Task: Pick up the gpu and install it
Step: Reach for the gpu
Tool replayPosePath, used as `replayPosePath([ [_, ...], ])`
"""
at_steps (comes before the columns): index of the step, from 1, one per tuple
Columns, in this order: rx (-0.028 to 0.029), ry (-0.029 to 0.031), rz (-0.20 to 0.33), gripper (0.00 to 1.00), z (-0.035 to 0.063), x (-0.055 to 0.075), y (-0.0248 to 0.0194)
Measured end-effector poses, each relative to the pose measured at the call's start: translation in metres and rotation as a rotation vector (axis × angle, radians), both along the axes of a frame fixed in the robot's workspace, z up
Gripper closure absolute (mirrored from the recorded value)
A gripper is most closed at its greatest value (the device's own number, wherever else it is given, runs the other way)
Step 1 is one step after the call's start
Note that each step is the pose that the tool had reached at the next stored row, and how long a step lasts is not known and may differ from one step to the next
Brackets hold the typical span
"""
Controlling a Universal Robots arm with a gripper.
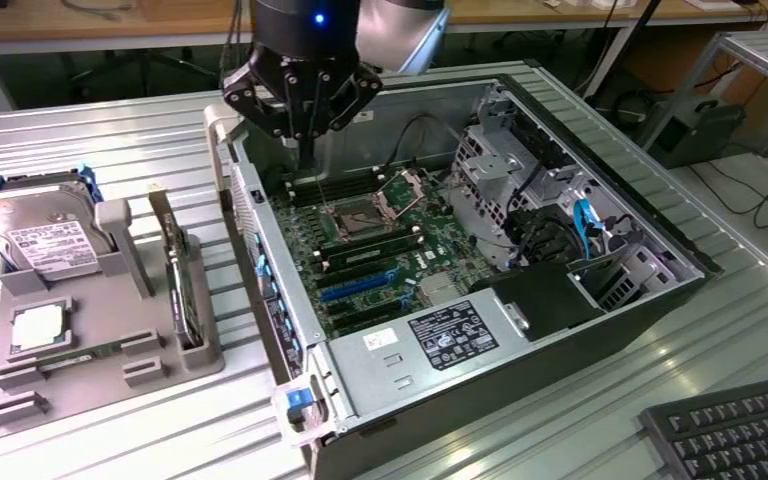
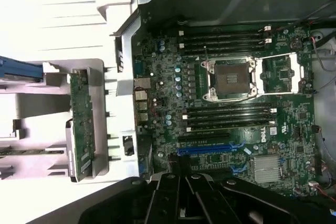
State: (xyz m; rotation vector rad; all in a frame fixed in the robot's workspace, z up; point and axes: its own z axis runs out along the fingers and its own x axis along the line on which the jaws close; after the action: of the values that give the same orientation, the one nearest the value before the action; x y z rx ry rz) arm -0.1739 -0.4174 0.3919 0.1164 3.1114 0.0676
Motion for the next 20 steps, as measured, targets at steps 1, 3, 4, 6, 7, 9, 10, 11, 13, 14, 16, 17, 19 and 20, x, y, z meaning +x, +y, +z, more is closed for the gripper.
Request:
replayPosePath([
  [1,0.0000,-0.0001,0.000,0.89,-0.0007,-0.006,-0.0016],
  [3,-0.0002,0.0000,0.000,0.89,-0.0014,-0.013,-0.0034],
  [4,-0.0004,0.0000,0.000,0.89,-0.0020,-0.017,-0.0044],
  [6,-0.0005,-0.0001,0.000,0.89,-0.0034,-0.024,-0.0060],
  [7,-0.0006,-0.0001,0.000,0.89,-0.0041,-0.027,-0.0066],
  [9,-0.0008,0.0000,0.000,0.89,-0.0055,-0.035,-0.0075],
  [10,-0.0009,0.0000,0.000,0.89,-0.0065,-0.039,-0.0079],
  [11,-0.0013,-0.0001,0.000,0.89,-0.0074,-0.044,-0.0081],
  [13,-0.0023,-0.0001,0.000,0.89,-0.0090,-0.053,-0.0083],
  [14,-0.0031,0.0000,0.000,0.89,-0.0104,-0.061,-0.0084],
  [16,-0.0043,-0.0001,0.000,0.89,-0.0123,-0.070,-0.0086],
  [17,-0.0046,-0.0002,0.000,0.89,-0.0134,-0.075,-0.0086],
  [19,-0.0048,0.0000,0.000,0.89,-0.0159,-0.083,-0.0085],
  [20,-0.0048,-0.0001,0.000,0.89,-0.0175,-0.088,-0.0086],
])
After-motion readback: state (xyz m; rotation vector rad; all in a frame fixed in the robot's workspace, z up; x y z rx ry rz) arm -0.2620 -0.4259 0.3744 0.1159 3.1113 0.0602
